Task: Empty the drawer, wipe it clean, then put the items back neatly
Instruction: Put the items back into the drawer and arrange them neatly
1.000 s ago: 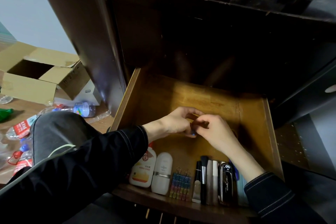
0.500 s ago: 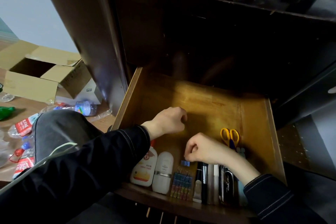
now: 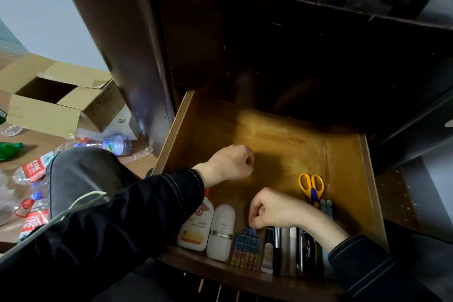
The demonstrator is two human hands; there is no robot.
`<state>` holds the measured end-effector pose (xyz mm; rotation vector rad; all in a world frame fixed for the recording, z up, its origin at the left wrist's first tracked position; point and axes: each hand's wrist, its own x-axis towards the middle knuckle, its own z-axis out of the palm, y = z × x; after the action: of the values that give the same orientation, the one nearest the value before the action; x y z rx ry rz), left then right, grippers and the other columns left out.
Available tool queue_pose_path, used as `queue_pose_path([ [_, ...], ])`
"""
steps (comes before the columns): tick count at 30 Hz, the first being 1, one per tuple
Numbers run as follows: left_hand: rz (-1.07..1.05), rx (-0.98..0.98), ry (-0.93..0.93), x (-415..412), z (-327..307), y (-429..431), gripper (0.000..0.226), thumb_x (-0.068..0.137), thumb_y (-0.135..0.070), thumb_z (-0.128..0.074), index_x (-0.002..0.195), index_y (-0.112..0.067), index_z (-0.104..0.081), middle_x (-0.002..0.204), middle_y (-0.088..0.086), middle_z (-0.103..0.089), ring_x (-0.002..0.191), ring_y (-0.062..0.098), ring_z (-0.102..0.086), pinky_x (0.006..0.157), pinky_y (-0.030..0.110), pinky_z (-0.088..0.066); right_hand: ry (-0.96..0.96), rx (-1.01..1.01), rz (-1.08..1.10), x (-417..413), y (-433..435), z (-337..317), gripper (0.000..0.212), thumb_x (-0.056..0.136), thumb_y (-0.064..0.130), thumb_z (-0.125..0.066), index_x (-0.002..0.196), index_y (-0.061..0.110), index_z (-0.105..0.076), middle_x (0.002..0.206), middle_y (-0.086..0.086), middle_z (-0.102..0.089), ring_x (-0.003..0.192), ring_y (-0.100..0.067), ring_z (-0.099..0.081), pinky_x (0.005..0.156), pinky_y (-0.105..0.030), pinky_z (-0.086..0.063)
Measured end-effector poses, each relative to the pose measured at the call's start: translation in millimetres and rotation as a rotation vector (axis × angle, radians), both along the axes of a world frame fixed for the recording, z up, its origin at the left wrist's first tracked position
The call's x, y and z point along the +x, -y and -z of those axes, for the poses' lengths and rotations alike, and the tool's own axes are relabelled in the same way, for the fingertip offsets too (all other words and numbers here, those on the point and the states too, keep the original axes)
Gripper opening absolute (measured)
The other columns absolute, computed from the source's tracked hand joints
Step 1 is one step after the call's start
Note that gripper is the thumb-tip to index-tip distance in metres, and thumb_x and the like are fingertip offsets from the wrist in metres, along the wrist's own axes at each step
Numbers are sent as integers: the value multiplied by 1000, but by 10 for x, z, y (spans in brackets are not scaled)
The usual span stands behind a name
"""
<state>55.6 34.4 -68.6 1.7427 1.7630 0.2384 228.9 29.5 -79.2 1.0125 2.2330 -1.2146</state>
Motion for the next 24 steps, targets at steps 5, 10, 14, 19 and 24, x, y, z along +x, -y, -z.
queue_pose_path([
  [5, 1, 2, 1, 4, -5, 1, 19, 94, -18, -55, 105, -14, -70, 100, 5, -72, 91, 25, -67, 82, 42, -58, 1, 7, -5, 2, -4, 3, 6, 82, 20, -75, 77, 23, -75, 49, 23, -56, 45, 6, -48, 47, -17, -32],
  [10, 0, 8, 1, 2, -4, 5, 18, 94, -18, -55, 103, -15, -70, 99, 4, -72, 90, 24, -67, 82, 42, -58, -22, 5, -6, 8, -12, 2, 8, 83, 20, -75, 75, 23, -74, 47, 24, -54, 44, 6, -47, 44, -13, -29],
  [14, 1, 10, -11, 7, 2, 5, 18, 94, -18, -54, 101, -15, -71, 98, 3, -72, 90, 23, -67, 82, 42, -58, -35, 9, -4, 9, -7, 21, 5, 82, 21, -75, 83, 17, -77, 48, 24, -54, 44, 5, -46, 41, -10, -27],
  [19, 3, 6, -10, 5, 7, 1, 19, 94, -18, -54, 102, -15, -71, 98, 4, -72, 90, 25, -67, 82, 43, -58, -45, -7, -3, 8, -12, 20, 7, 82, 19, -75, 85, 14, -78, 45, 21, -52, 42, 3, -45, 43, -13, -28],
  [24, 6, 7, -7, 1, 19, -6, 19, 95, -18, -54, 103, -15, -71, 100, 5, -72, 91, 25, -67, 83, 42, -58, -18, -42, -39, 12, -10, 44, 9, 84, 19, -75, 89, 12, -78, 46, 23, -54, 43, 5, -46, 42, -10, -29],
])
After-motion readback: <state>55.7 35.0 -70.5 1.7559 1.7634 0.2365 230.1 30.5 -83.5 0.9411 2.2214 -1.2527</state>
